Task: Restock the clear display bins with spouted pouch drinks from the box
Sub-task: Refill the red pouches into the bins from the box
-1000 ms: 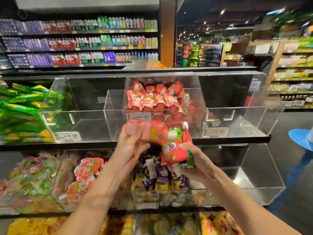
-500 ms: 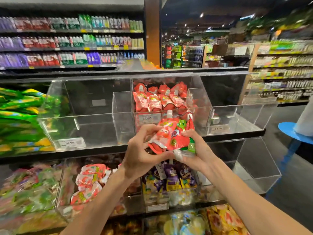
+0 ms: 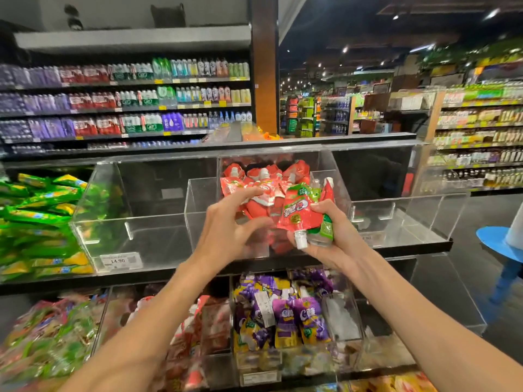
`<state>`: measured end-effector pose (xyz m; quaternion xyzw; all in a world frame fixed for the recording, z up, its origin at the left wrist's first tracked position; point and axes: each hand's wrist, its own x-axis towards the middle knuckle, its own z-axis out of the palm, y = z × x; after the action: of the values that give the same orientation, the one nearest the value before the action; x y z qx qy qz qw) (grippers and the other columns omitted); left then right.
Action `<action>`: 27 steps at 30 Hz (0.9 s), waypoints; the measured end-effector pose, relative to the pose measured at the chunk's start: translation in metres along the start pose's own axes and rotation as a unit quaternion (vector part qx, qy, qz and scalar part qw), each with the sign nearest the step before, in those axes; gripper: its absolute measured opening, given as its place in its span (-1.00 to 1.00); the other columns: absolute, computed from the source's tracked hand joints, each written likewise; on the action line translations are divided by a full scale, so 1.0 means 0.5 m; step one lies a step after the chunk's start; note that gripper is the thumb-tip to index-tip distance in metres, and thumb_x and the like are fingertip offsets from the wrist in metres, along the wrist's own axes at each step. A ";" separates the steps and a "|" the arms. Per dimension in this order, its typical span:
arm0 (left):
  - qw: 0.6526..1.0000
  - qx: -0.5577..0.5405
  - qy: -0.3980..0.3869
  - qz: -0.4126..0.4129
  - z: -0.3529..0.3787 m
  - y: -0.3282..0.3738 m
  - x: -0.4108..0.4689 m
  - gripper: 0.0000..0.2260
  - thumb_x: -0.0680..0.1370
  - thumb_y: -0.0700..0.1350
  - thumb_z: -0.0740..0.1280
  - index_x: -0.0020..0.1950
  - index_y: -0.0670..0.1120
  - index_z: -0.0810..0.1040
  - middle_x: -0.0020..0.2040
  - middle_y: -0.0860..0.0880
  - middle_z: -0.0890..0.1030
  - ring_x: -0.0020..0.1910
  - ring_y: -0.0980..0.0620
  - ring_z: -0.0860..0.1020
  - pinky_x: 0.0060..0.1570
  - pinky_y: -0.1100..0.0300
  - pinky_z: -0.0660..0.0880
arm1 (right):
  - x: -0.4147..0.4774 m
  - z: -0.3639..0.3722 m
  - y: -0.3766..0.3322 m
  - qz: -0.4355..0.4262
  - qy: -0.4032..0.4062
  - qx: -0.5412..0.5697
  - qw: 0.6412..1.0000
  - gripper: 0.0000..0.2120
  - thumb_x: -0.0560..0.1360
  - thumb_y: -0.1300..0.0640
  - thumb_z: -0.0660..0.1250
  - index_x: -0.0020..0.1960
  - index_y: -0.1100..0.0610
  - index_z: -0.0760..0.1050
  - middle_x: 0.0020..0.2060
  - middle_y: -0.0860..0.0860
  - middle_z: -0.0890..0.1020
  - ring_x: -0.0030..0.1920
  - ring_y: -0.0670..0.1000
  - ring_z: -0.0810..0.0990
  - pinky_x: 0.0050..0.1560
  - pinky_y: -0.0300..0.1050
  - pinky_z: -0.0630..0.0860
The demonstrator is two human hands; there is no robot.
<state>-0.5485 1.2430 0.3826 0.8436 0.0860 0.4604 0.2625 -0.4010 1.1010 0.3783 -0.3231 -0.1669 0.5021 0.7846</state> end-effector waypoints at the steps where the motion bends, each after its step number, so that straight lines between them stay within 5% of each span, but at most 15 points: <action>1: 1.000 0.015 0.005 0.000 0.002 -0.008 0.018 -0.55 0.38 -0.04 0.58 0.25 0.00 0.60 0.12 0.15 0.63 0.12 0.20 0.57 0.20 0.36 0.43 | 0.004 -0.004 -0.008 -0.001 0.002 0.000 1.000 -0.61 0.37 0.22 0.37 0.19 0.24 0.49 0.00 0.21 0.68 -0.11 0.14 0.68 -0.24 0.02 0.64; 7: 0.979 0.204 -0.005 -0.015 0.012 -0.096 0.108 -0.61 0.39 -0.18 0.58 0.19 -0.11 0.61 0.22 -0.06 0.62 0.18 -0.02 0.58 0.20 0.30 0.35 | 0.020 -0.036 -0.029 0.017 -0.008 -0.012 1.000 -0.67 0.38 0.22 0.35 0.15 0.23 0.51 -0.07 0.18 0.69 -0.17 0.13 0.68 -0.26 0.01 0.63; 12: 0.960 0.267 -0.065 -0.044 0.020 -0.136 0.113 -0.57 0.45 -0.12 0.53 0.30 -0.08 0.58 0.29 -0.06 0.60 0.24 -0.09 0.57 0.29 -0.06 0.46 | 0.039 -0.056 -0.031 0.043 -0.005 -0.036 0.998 -0.63 0.37 0.22 0.38 0.16 0.22 0.51 -0.01 0.20 0.68 -0.06 0.18 0.66 -0.21 0.08 0.63; 17: 0.942 0.311 -0.117 -0.043 -0.004 -0.129 0.136 -0.73 0.60 0.06 0.35 0.28 0.05 0.58 0.22 -0.01 0.64 0.15 -0.08 0.60 0.23 -0.06 0.46 | 0.057 -0.056 -0.025 0.044 -0.015 -0.063 0.997 -0.50 0.33 0.19 0.41 0.26 0.21 0.47 0.07 0.21 0.66 0.05 0.22 0.65 -0.07 0.16 0.58; 22: 0.895 0.401 -0.194 -0.016 -0.010 -0.138 0.135 -0.79 0.61 -0.11 0.35 0.25 0.02 0.57 0.38 0.04 0.53 0.27 -0.07 0.55 0.30 -0.05 0.42 | 0.052 -0.042 -0.023 0.039 -0.051 -0.069 0.996 -0.54 0.36 0.19 0.37 0.25 0.21 0.46 0.02 0.21 0.68 -0.06 0.19 0.68 -0.22 0.06 0.62; 27: 0.894 0.378 -0.229 -0.070 -0.012 -0.133 0.111 -0.56 0.64 0.19 0.19 0.47 0.05 0.38 0.55 0.04 0.31 0.46 -0.02 0.37 0.40 -0.14 0.35 | 0.041 -0.040 -0.020 0.043 -0.068 -0.044 0.996 -0.53 0.41 0.22 0.37 0.31 0.20 0.44 0.14 0.22 0.63 0.04 0.21 0.66 -0.17 0.09 0.62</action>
<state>-0.5158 1.3233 0.3912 0.9531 0.2496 0.1681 -0.0324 -0.3732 1.1097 0.3691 -0.3295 -0.2278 0.5479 0.7344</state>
